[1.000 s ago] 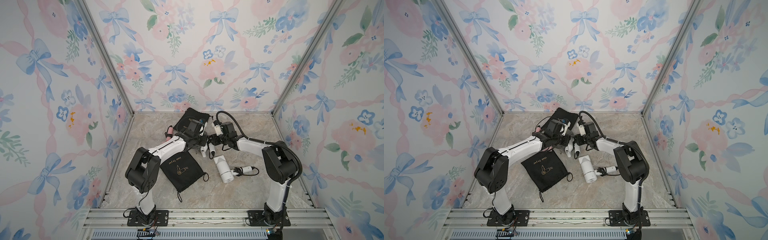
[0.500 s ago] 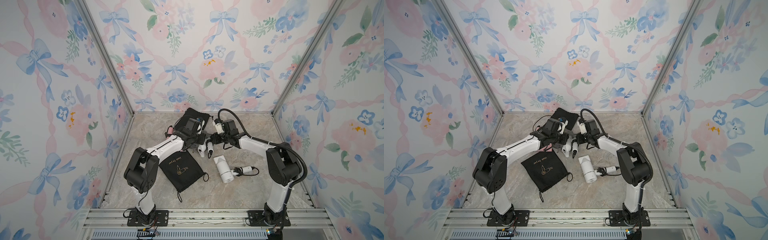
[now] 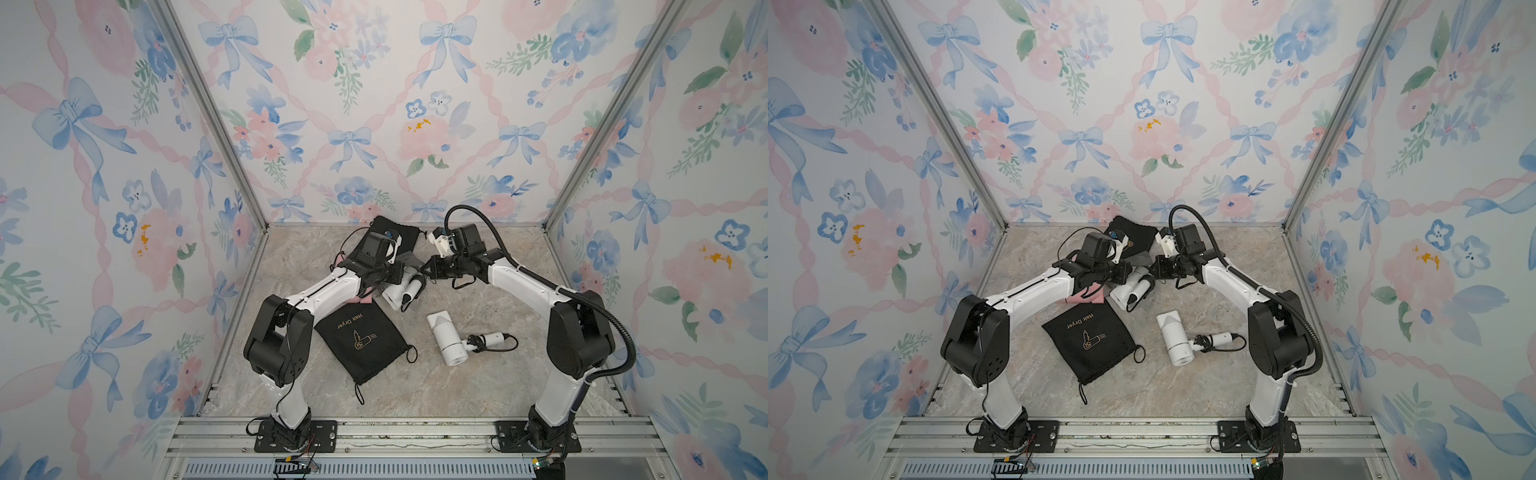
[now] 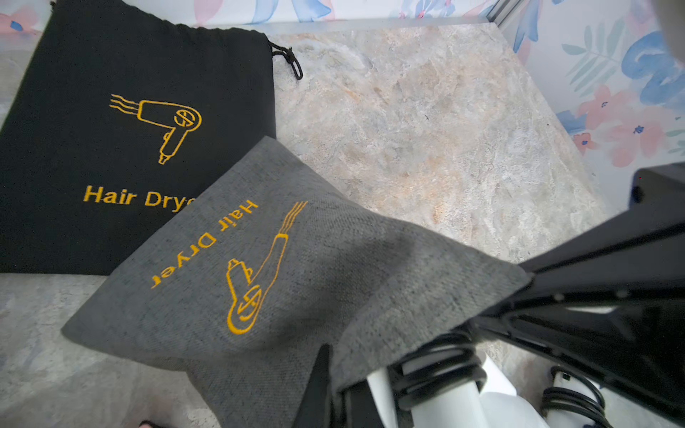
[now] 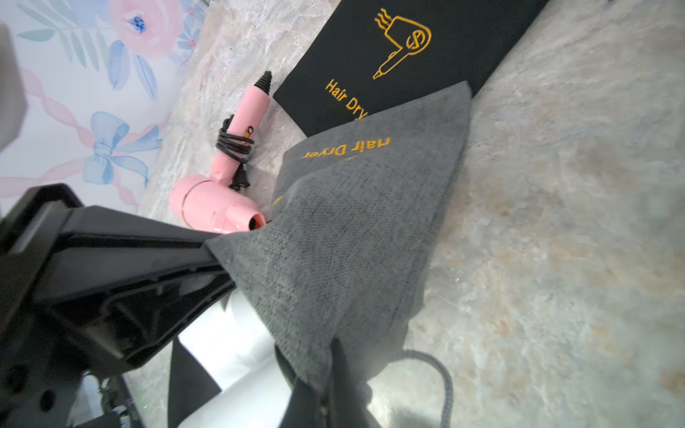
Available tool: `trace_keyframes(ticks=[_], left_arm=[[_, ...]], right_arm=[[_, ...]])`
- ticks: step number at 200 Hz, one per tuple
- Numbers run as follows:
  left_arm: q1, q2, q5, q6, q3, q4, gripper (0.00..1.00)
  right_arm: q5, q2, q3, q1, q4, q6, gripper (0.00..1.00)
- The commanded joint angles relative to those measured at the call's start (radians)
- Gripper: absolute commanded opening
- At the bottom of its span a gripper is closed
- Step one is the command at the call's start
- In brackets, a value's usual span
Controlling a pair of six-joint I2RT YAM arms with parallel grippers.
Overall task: Pack away hair dryers
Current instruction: Adjust the drawstring bag at the center of the board.
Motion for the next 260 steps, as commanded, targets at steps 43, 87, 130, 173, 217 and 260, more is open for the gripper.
trace_keyframes(ticks=[43, 87, 130, 173, 217, 260], left_arm=[[0.024, -0.038, 0.004, -0.011, 0.029, 0.000, 0.08], [0.032, -0.038, 0.012, -0.005, 0.038, 0.000, 0.08], [0.033, -0.025, 0.023, -0.005, 0.050, 0.000, 0.08], [0.033, -0.011, 0.054, -0.003, 0.086, 0.000, 0.08], [0.033, -0.006, 0.099, -0.004, 0.130, 0.000, 0.09], [0.027, -0.030, 0.180, -0.029, 0.216, 0.000, 0.09]], right_arm=[[-0.128, -0.064, 0.044, -0.037, -0.070, 0.089, 0.00], [-0.195, -0.103, 0.039, -0.050, -0.060, 0.131, 0.00], [-0.246, -0.133, 0.022, -0.070, -0.017, 0.183, 0.00], [-0.261, -0.196, -0.038, -0.086, 0.126, 0.287, 0.00], [-0.257, -0.281, -0.174, -0.125, 0.471, 0.552, 0.00], [-0.123, -0.282, -0.196, -0.161, 0.304, 0.491, 0.00]])
